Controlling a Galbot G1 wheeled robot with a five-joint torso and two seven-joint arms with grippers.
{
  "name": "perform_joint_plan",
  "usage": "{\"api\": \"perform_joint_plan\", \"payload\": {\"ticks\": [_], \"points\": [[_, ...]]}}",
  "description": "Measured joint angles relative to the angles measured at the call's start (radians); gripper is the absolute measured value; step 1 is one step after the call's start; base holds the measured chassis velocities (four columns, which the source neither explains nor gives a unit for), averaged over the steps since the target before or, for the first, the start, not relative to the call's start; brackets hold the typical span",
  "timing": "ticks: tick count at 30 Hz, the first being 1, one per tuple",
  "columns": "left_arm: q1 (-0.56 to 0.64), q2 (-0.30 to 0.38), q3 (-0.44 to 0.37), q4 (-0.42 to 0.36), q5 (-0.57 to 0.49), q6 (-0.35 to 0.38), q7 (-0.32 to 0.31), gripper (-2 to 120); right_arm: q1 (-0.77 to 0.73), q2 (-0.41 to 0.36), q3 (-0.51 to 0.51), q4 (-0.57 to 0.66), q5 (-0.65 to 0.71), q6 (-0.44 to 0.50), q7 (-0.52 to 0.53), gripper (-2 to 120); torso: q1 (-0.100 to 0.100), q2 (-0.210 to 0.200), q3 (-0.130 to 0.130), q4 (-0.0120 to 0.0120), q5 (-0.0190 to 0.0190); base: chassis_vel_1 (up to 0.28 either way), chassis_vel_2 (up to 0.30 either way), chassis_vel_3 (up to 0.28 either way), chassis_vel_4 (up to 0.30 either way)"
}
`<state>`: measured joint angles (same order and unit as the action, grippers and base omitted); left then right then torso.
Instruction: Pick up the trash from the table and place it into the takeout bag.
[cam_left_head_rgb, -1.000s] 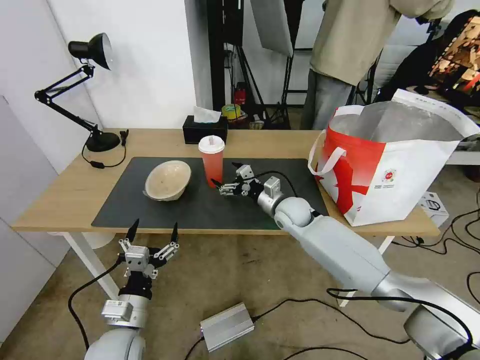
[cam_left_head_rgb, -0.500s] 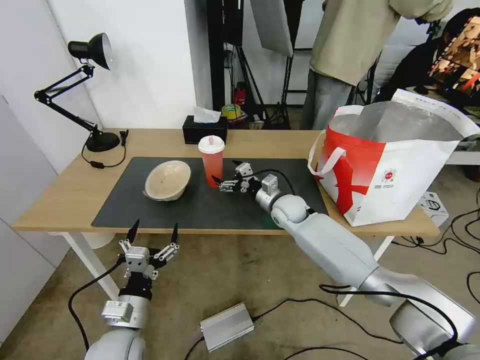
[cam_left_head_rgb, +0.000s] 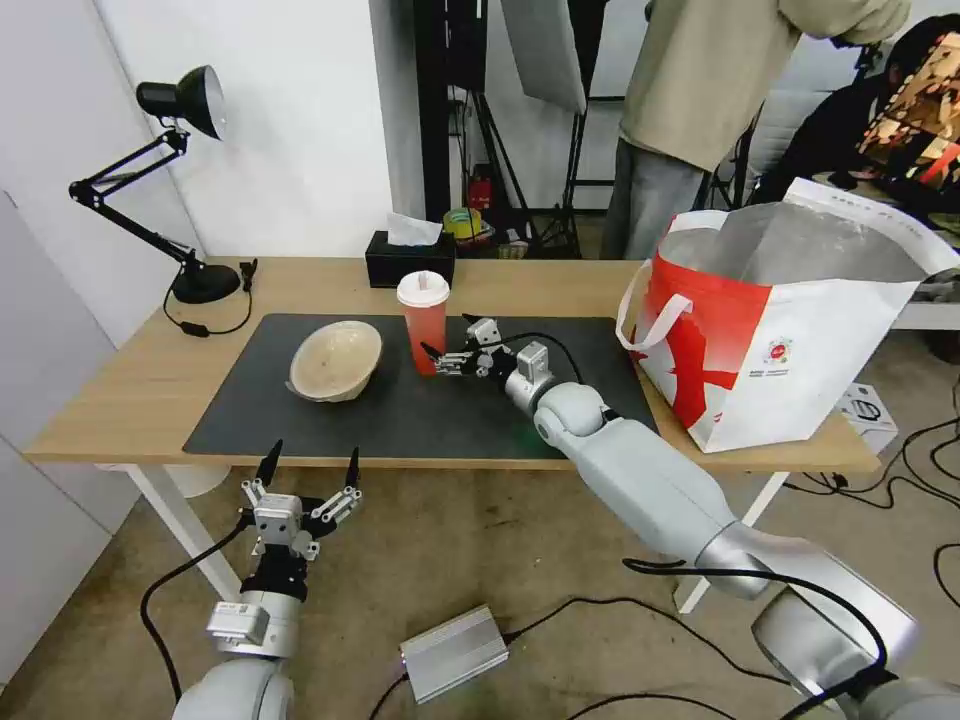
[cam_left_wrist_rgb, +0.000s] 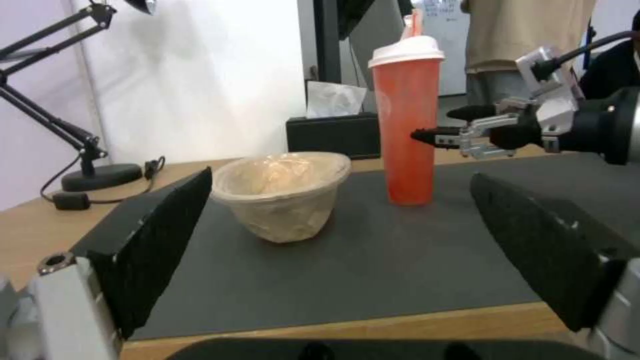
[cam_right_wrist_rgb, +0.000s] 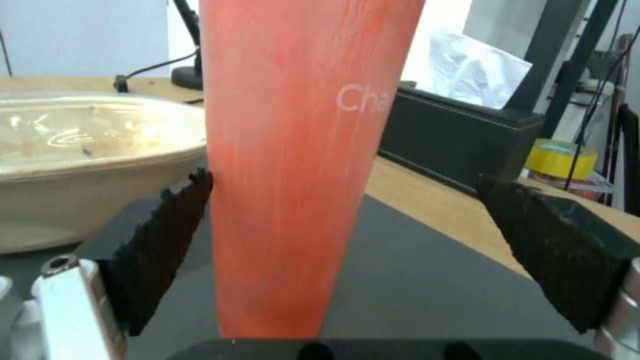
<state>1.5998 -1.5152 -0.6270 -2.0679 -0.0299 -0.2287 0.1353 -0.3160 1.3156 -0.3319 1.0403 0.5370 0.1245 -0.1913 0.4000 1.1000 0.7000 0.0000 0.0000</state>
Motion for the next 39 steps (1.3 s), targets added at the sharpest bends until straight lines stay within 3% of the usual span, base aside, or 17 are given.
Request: {"api": "perform_joint_plan", "payload": {"ticks": [39], "points": [[0.002,-0.009,0.006,0.012,0.011,-0.025,0.004,100,-0.004,0.11,0.022,-0.098,-0.061,0.016,-0.006,100,0.0,0.0,0.0,0.0,0.0,0.0,0.0,0.0,0.0]]}}
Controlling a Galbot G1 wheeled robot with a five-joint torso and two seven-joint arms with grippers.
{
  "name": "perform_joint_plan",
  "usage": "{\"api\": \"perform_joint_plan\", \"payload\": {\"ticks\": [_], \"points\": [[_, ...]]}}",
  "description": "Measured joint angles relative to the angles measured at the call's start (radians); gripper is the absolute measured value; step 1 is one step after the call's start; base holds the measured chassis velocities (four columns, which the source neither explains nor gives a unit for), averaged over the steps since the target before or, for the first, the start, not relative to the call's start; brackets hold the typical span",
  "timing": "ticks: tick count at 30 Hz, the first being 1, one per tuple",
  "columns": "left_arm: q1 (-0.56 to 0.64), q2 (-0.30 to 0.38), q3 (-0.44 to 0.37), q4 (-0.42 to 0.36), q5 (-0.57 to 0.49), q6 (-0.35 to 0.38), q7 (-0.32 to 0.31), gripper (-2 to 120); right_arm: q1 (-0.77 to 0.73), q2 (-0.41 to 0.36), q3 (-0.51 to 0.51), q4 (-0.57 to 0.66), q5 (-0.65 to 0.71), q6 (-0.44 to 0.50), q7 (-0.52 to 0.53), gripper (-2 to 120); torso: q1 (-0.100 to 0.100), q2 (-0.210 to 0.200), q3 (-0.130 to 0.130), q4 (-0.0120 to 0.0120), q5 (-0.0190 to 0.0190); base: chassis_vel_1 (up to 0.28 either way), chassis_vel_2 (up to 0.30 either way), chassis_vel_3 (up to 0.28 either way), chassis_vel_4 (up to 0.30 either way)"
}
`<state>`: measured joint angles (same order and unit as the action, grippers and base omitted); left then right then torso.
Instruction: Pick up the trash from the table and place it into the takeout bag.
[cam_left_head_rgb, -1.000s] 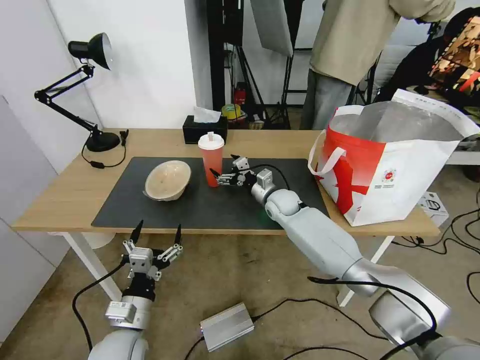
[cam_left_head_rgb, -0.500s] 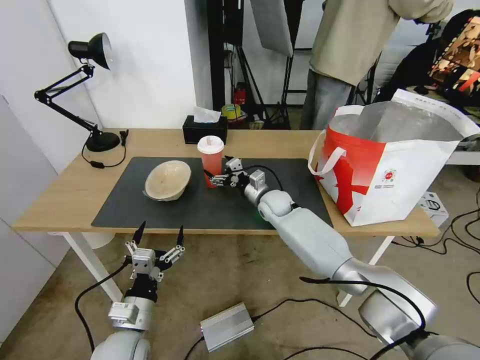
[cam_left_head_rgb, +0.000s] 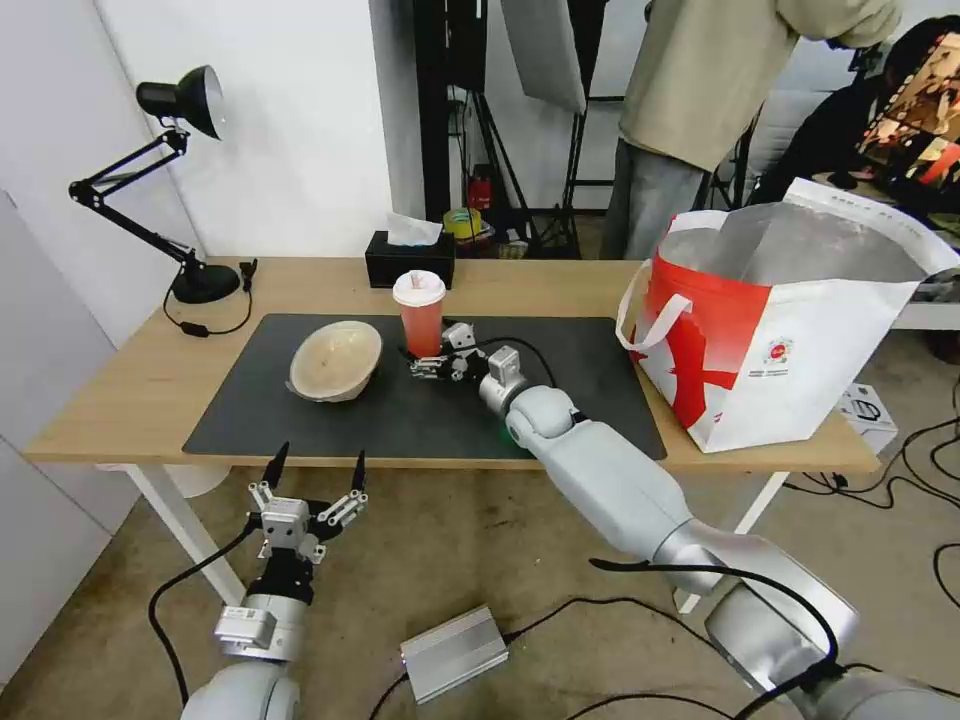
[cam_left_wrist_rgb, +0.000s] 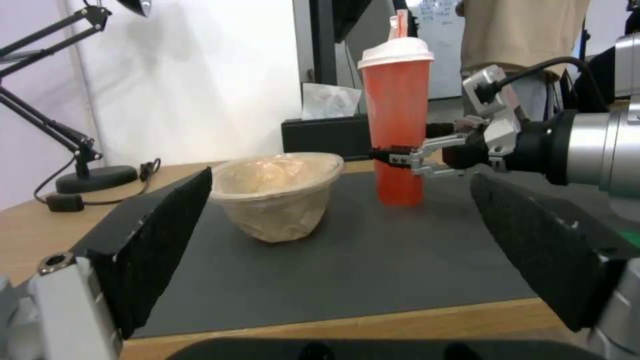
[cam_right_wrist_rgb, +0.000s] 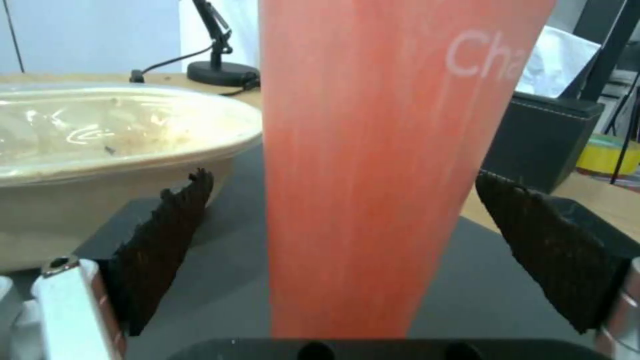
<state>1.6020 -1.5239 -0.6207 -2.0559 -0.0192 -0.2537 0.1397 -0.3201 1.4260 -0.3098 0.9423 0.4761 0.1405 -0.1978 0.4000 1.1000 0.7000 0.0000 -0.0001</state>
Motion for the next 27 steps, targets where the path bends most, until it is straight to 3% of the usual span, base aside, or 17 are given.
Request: {"api": "perform_joint_plan", "payload": {"ticks": [5,13,17,27], "points": [[-0.002,0.002,-0.001,0.001,-0.001,0.0,0.0,100,0.0,0.006,0.002,-0.01,-0.006,0.002,-0.001,100,0.0,0.0,0.0,-0.0001,0.0,0.0,0.0,0.0,0.0],[-0.003,0.001,-0.001,0.003,-0.001,0.0,0.0,100,-0.001,0.01,0.007,-0.021,-0.014,0.003,-0.008,73,0.0,0.0,0.0,0.0,0.0001,0.0,0.0,0.0,0.0],[-0.003,0.001,-0.003,0.003,-0.001,0.0,0.0,100,-0.001,0.009,0.007,-0.024,-0.014,0.003,-0.012,53,0.0,0.0,0.0,-0.0001,0.0001,0.0,0.0,0.0,0.0],[-0.003,0.002,-0.001,0.001,0.0,0.0,0.0,100,-0.001,0.003,0.007,-0.023,-0.013,0.001,-0.012,24,0.0,0.0,0.0,0.0,0.0001,0.0,0.0,0.0,0.0]]}}
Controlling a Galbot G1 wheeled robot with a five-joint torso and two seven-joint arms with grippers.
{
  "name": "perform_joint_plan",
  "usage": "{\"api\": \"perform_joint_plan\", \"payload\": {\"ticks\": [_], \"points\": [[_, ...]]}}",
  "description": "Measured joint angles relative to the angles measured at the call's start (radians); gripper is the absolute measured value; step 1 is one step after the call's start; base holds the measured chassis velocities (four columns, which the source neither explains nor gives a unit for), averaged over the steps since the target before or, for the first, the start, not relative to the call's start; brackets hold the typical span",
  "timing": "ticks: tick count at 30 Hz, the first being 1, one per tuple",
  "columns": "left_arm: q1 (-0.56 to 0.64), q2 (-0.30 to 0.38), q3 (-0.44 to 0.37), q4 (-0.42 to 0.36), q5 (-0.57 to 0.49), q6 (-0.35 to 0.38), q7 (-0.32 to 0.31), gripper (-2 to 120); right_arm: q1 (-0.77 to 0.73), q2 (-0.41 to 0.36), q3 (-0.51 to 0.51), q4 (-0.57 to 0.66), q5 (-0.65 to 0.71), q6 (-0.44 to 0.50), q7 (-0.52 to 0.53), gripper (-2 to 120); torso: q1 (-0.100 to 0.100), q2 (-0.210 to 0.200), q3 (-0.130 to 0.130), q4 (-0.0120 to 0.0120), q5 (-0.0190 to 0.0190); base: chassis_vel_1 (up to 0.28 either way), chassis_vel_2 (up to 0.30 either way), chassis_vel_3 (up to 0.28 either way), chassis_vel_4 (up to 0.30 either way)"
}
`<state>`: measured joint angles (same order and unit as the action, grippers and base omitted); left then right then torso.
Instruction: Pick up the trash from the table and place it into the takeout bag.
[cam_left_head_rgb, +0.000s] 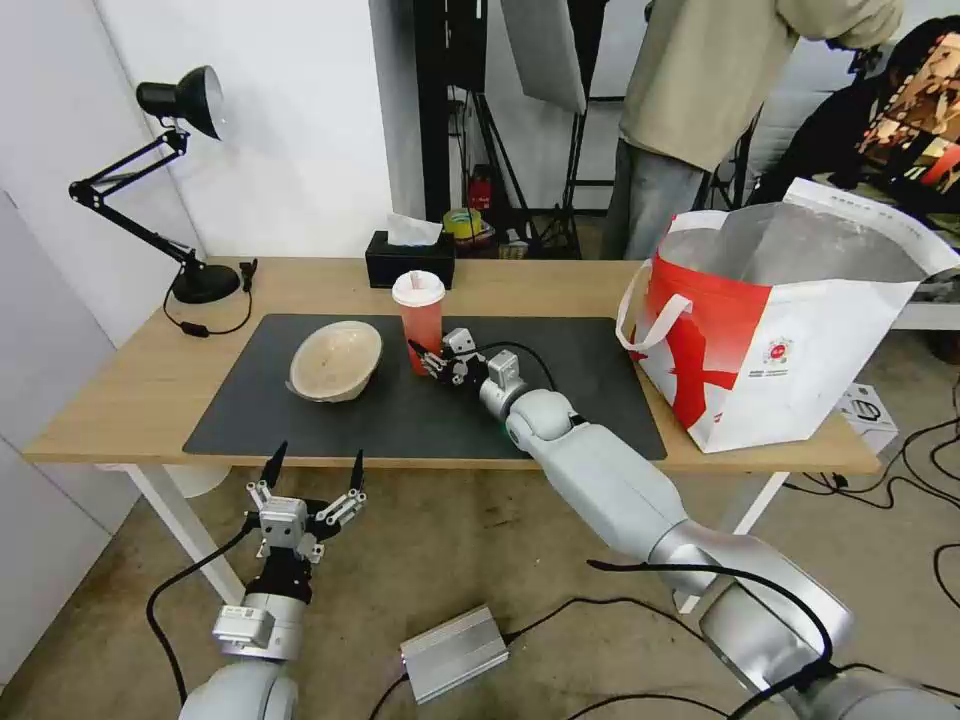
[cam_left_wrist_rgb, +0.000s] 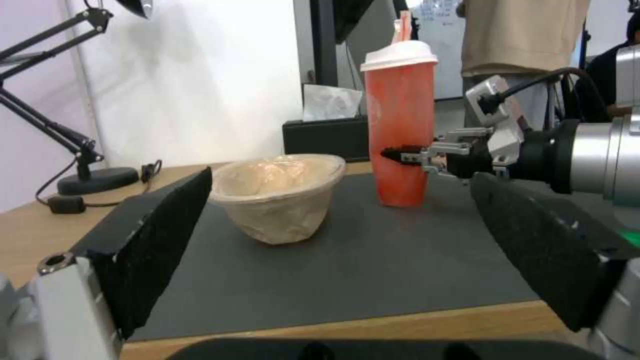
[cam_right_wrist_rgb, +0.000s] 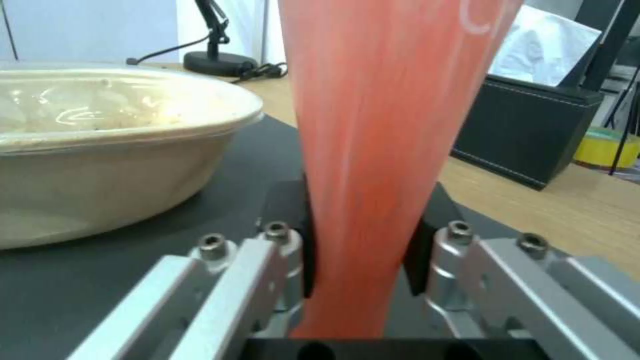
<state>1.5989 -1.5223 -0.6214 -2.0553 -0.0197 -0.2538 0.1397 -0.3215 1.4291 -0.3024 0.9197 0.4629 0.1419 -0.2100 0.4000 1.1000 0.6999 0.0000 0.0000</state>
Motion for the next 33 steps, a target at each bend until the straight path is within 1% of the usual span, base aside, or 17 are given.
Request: {"api": "perform_joint_plan", "payload": {"ticks": [3,4,8,13,18,22,28,31,32,33], "points": [[0.0,0.0,0.001,0.0,0.0,0.0,0.0,100,0.0,-0.002,0.0,0.005,0.0,-0.002,0.0,14,0.0,0.0,0.0,0.0,0.0,0.0,0.0,0.0,0.0],[0.0,0.0,0.001,0.0,0.0,0.0,0.0,100,0.0,-0.002,0.0,0.005,0.0,-0.002,0.0,14,0.0,0.0,0.0,0.0,0.0,0.0,0.0,0.0,0.0],[-0.001,0.001,0.001,-0.001,0.0,0.0,0.0,100,-0.001,-0.007,-0.001,0.015,0.0,-0.006,0.002,3,0.0,0.0,0.0,-0.0001,0.0,0.0,0.0,0.0,0.0],[-0.001,0.002,0.001,-0.001,0.0,0.0,0.0,100,-0.001,-0.017,-0.004,0.033,0.001,-0.013,0.004,3,0.0,0.0,0.0,0.0,0.0,0.0,0.0,0.0,0.0],[-0.002,0.002,0.001,-0.001,-0.001,-0.001,0.0,100,0.003,-0.042,-0.008,0.076,0.006,-0.033,0.013,3,0.0,0.0,0.0,-0.0001,0.0,0.0,0.0,0.0,0.0],[-0.01,0.003,0.001,-0.002,-0.006,-0.001,0.0,100,0.016,-0.08,-0.022,0.147,0.025,-0.07,0.032,3,0.0,0.0,0.0,0.0,0.0,0.0,0.0,0.0,0.0],[-0.013,0.008,-0.003,-0.004,-0.013,-0.001,0.0,100,0.026,-0.113,-0.034,0.207,0.038,-0.101,0.046,3,0.0,0.0,0.0,0.0,0.0,0.0,0.0,0.0,0.0],[-0.013,0.01,-0.005,-0.005,-0.019,-0.001,0.001,100,0.042,-0.142,-0.048,0.257,0.057,-0.125,0.06,3,0.0,0.0,0.0,0.0,0.0,0.0,0.0,0.0,0.0],[-0.013,0.01,-0.005,-0.005,-0.023,-0.001,0.009,100,0.053,-0.162,-0.056,0.289,0.069,-0.14,0.067,3,0.0,0.0,0.0,0.0,0.0001,0.0,0.0,0.0,0.0],[-0.013,0.01,-0.005,-0.005,-0.023,-0.001,0.009,100,0.053,-0.162,-0.056,0.289,0.069,-0.14,0.067,3,0.0,0.0,0.0,0.0,0.0001,0.0,0.0,0.0,0.0]]}}
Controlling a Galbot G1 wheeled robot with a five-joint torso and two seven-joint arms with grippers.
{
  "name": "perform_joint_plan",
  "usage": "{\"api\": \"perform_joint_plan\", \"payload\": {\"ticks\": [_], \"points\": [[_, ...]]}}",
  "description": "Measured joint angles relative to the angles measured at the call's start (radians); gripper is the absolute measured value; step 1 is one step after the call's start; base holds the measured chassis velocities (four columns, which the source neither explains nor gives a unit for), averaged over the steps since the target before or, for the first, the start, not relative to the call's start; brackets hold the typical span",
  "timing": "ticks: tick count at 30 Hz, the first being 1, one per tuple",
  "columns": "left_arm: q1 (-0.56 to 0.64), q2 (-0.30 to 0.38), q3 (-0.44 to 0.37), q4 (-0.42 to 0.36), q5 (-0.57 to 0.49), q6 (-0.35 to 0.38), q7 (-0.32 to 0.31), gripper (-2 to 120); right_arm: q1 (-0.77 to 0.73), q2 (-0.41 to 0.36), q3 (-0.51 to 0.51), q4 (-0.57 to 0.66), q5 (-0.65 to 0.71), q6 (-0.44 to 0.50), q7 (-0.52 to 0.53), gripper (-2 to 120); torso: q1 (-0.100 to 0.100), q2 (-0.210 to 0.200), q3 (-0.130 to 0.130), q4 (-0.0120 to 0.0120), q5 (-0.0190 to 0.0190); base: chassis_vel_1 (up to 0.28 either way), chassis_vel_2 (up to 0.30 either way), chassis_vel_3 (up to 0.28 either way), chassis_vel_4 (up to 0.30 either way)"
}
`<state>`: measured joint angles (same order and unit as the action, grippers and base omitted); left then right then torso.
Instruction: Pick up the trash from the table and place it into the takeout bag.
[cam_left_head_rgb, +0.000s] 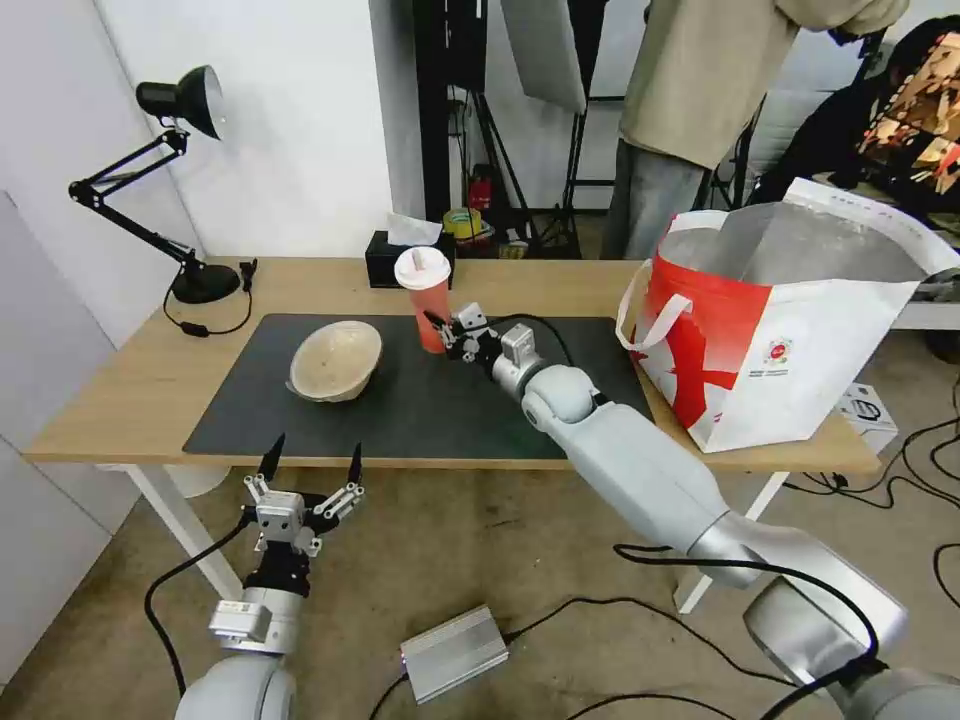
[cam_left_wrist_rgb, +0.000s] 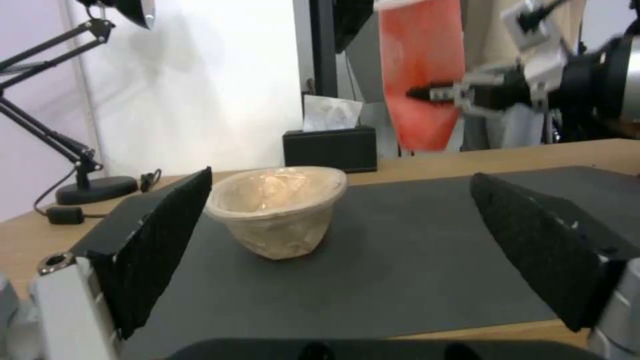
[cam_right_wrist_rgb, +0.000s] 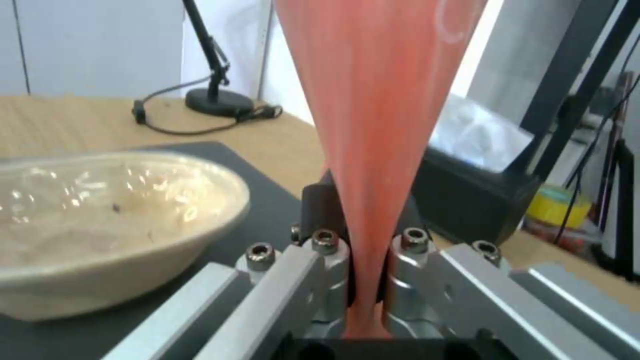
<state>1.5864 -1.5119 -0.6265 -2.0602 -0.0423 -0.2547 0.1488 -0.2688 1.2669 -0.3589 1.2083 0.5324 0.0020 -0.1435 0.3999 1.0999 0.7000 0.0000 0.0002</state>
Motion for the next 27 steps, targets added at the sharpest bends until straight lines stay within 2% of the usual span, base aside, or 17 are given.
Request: {"api": "perform_joint_plan", "payload": {"ticks": [10,15,20,27], "points": [[-0.009,0.0,0.004,0.0,-0.003,0.0,0.011,100,0.099,-0.139,-0.072,0.205,0.103,-0.086,0.053,3,0.0,0.0,0.0,0.0,-0.0001,0.0,0.0,0.0,0.0],[-0.013,0.006,0.004,0.0,-0.004,0.002,0.012,100,0.173,-0.235,-0.121,0.302,0.167,-0.113,0.067,2,0.0,0.0,0.0,0.0,-0.0001,0.0,0.0,0.0,0.0],[-0.017,0.011,0.003,-0.003,-0.004,0.005,0.012,100,0.235,-0.306,-0.16,0.352,0.206,-0.119,0.068,2,0.0,0.0,0.0,-0.0001,-0.0001,0.0,0.0,0.0,0.0],[-0.02,0.015,0.001,-0.003,-0.005,0.007,0.012,100,0.28,-0.362,-0.181,0.395,0.241,-0.123,0.068,2,0.0,0.0,0.0,0.0,0.0,0.0,0.0,0.0,0.0]]}}
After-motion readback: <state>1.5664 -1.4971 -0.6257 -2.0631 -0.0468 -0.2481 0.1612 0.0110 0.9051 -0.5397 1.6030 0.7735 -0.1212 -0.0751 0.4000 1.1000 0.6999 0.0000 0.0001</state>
